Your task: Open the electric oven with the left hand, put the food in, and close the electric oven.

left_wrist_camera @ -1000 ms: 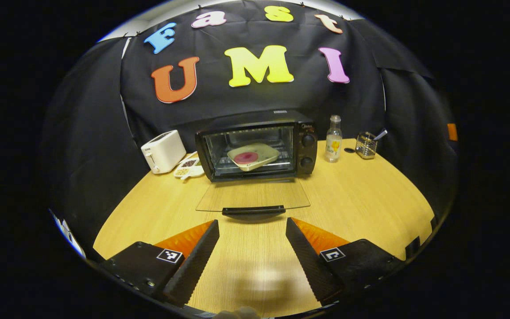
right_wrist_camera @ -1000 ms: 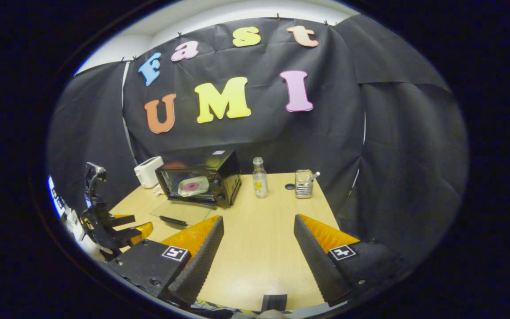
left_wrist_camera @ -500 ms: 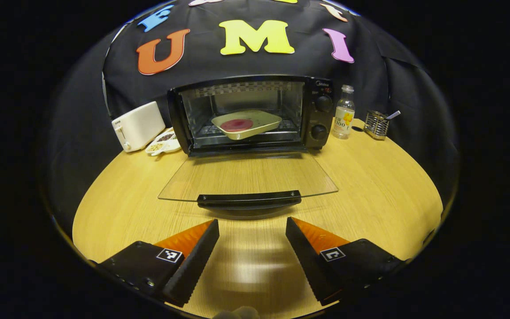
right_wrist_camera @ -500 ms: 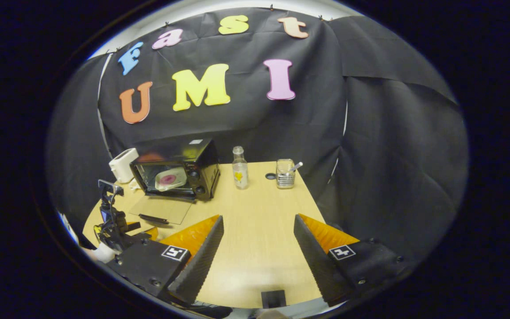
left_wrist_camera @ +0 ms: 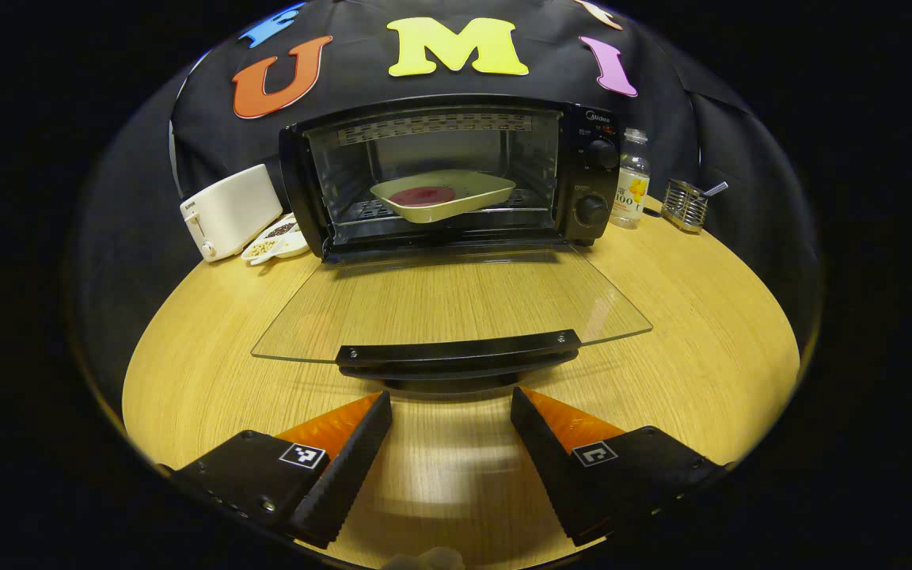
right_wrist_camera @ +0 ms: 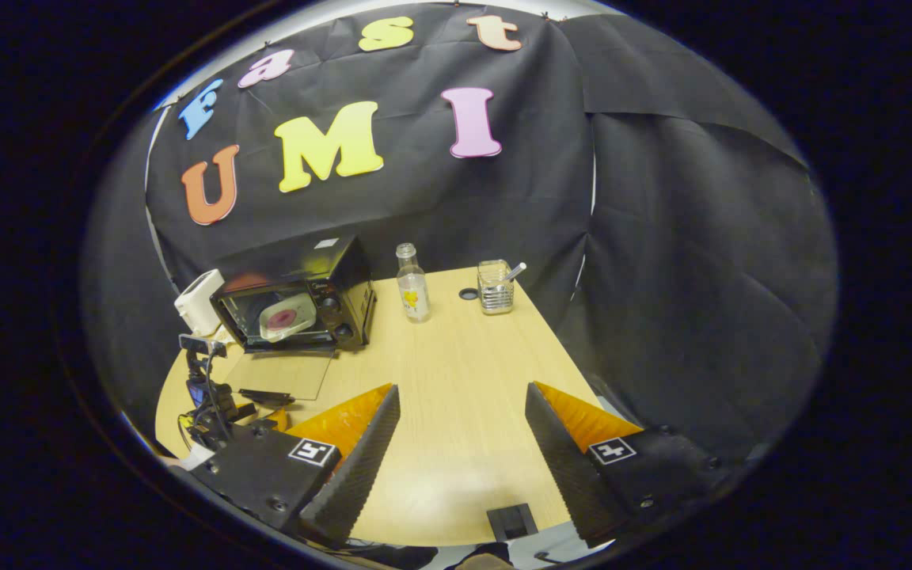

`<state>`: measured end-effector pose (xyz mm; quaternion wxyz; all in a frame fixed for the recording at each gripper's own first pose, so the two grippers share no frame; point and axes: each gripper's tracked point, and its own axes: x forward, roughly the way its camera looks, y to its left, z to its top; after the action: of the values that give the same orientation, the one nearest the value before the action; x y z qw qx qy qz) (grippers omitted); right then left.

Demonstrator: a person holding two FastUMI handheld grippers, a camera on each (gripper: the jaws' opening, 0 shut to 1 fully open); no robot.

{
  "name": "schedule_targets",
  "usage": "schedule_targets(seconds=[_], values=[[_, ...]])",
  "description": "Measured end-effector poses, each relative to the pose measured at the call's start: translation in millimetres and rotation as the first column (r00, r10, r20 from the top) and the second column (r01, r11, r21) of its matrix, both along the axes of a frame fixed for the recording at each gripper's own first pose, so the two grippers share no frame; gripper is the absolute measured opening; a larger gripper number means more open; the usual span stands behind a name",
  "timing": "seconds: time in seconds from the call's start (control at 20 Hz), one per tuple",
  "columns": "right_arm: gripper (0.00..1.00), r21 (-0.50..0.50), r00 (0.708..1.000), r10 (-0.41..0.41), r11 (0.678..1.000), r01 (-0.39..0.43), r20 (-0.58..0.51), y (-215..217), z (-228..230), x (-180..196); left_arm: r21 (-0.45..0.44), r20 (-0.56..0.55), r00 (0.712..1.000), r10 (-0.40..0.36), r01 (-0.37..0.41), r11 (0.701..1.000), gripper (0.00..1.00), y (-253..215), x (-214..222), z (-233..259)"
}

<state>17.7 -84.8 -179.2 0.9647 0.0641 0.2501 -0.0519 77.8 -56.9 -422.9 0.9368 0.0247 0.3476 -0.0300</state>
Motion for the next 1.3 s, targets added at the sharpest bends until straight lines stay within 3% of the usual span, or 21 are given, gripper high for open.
schedule_targets(seconds=[0.3, 1.3], values=[[1.00, 0.020, 1.000, -0.019, 1.000, 0.018, 0.013, -5, -1, -1, 0.010, -0.001, 1.000, 0.009, -0.009, 1.000, 0.97, 0, 2, 7], [1.00, 0.120, 0.996, -0.082, 0.990, 0.077, 0.031, -20, -12, -2, 0.012, 0.195, 0.981, -0.018, 0.016, 1.000, 0.97, 1, 71, 126]])
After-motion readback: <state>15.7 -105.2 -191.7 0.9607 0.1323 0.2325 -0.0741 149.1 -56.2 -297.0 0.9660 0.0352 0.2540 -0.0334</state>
